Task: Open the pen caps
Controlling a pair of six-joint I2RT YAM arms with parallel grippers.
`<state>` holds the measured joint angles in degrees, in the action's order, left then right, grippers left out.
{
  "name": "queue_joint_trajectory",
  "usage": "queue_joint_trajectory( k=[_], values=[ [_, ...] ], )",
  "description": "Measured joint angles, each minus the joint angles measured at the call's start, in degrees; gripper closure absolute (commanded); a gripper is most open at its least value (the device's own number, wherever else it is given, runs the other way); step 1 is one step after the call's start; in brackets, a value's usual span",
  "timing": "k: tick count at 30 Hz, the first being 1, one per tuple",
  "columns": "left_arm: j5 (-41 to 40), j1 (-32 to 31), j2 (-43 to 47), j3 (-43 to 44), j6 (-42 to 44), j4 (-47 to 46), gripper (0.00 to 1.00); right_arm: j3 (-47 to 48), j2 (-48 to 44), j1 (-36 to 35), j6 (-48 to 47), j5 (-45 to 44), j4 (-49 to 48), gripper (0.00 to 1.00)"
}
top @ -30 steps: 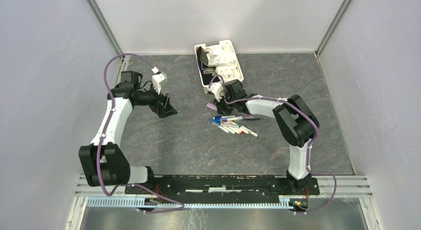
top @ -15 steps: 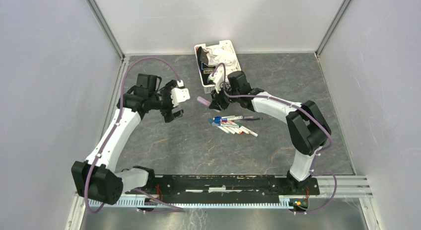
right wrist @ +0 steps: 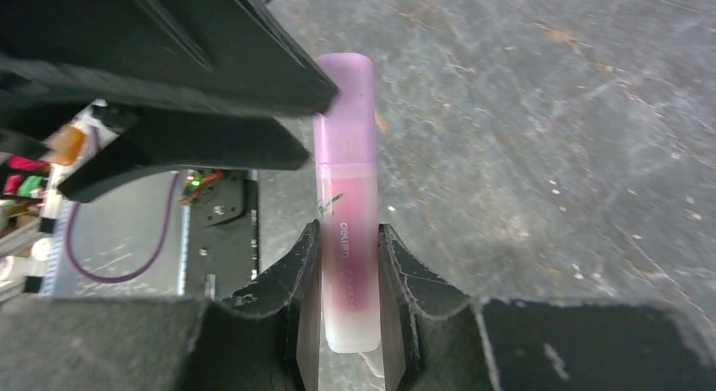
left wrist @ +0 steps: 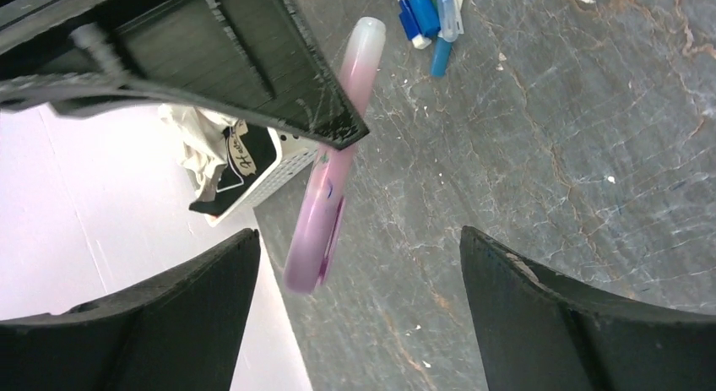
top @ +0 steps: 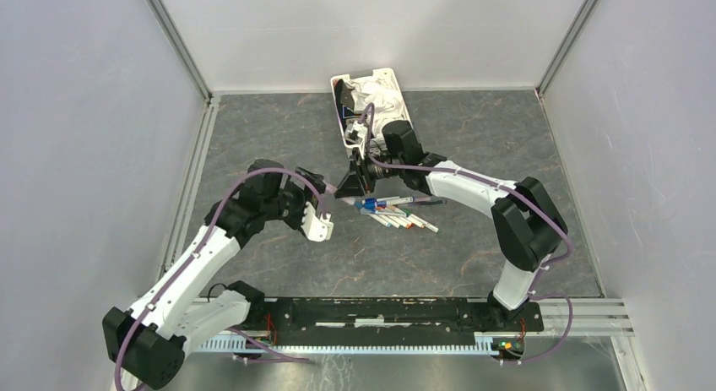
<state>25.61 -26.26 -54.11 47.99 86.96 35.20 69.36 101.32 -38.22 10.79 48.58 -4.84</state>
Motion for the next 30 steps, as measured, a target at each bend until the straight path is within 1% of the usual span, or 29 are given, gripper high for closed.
queue_joint_trajectory(
  k=[2, 5, 10, 13, 14, 15, 16, 18, 19, 21, 24, 27, 30],
  values=[
    [-0.4, -0.6, 0.0, -0.8, 2.7, -0.4, 0.15, -0.3, -0.2, -0.4, 1.9, 2.1, -1.6, 1.0],
    [-1.3, -1.2, 0.0, -1.2, 4.9, -0.9, 0.26, -0.6, -0.2, -0.7, 4.1, 4.1, -3.1, 1.0],
    [-2.2, -2.3, -0.4, -1.2, 8.6, -1.6, 0.5, -0.6, -0.2, -0.9, 5.7, 6.0, -3.7, 1.0],
    [-2.8, -2.4, -1.2, -1.2, 10.1, -2.1, 0.68, -0.6, -0.2, -1.2, 5.8, 6.4, -3.0, 0.99],
    [-2.8, -2.5, -1.4, -1.2, 10.5, -2.4, 0.73, -0.6, -0.2, -1.2, 5.9, 6.4, -2.8, 0.98],
    [-2.9, -2.5, -1.5, -1.2, 10.9, -2.6, 0.78, -0.6, -0.2, -1.4, 5.9, 6.5, -2.5, 0.95],
    [-3.0, -2.5, -1.6, -1.2, 11.4, -2.3, 0.83, -0.6, -0.2, -1.5, 5.9, 6.4, -2.4, 0.88],
    [-3.1, -2.6, -1.6, -1.4, 12.1, -2.1, 0.92, -0.6, -0.2, -1.6, 5.9, 6.3, -2.1, 0.68],
    [-3.1, -2.7, -1.6, -1.5, 12.2, -2.1, 0.96, -0.6, -0.2, -1.6, 5.9, 6.3, -1.9, 0.61],
    [-3.1, -2.8, -1.7, -1.5, 12.2, -2.0, 0.98, -0.6, -0.2, -1.8, 5.8, 6.4, -1.5, 0.57],
    [-3.1, -2.8, -1.7, -1.5, 12.2, -1.7, 0.98, -0.6, -0.2, -2.4, 5.8, 6.5, -1.5, 0.55],
    [-3.1, -3.0, -1.6, -1.5, 12.2, -1.4, 0.98, -0.6, 0.0, -2.7, 5.8, 6.5, -1.4, 0.5],
    [-3.1, -3.8, -1.5, -1.5, 11.9, -1.5, 0.98, 0.0, 0.6, -3.4, 5.9, 6.9, -1.4, 0.51]
  ],
)
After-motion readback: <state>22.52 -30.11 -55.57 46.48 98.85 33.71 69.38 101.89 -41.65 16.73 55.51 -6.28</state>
